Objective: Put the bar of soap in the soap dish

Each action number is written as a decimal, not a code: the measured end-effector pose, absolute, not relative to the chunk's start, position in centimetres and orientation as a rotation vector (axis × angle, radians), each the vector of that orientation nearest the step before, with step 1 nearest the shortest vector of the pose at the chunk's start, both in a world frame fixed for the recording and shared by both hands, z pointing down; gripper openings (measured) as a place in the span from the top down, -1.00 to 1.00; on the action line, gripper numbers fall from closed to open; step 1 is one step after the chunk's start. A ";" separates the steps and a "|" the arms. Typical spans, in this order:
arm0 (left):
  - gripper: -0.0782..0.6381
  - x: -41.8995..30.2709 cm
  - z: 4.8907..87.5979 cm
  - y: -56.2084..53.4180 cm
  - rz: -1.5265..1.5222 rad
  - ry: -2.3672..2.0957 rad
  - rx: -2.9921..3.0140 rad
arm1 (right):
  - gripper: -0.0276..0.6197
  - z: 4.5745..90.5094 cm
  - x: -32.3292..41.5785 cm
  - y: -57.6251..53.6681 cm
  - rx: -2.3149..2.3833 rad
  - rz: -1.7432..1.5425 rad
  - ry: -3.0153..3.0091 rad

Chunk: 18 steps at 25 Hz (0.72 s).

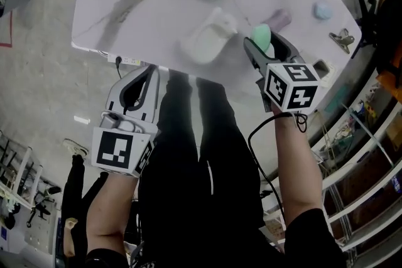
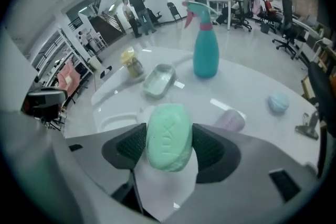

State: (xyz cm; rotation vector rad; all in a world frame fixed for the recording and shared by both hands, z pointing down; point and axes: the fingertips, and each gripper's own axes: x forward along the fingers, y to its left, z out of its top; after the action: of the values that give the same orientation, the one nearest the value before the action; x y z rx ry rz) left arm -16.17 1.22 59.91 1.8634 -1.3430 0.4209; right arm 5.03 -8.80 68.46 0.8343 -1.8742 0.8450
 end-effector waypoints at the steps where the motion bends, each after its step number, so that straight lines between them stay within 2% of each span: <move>1: 0.75 -16.5 59.6 1.3 0.412 -1.352 1.861 | 0.02 67.8 4.0 -9.8 0.832 0.838 -1.897; 11: 0.75 -19.9 58.9 3.0 0.332 -1.448 1.782 | 0.03 68.7 -6.0 -17.3 0.759 0.885 -1.941; 18: 0.75 -22.1 59.4 4.1 0.299 -1.491 1.715 | 0.06 71.4 -7.3 -20.4 0.836 0.823 -1.829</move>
State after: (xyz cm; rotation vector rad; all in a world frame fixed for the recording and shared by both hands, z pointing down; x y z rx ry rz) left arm -22.06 4.05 59.44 1.7151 -1.4908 0.2988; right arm -7.30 -20.44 71.41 0.8362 -1.8294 0.8231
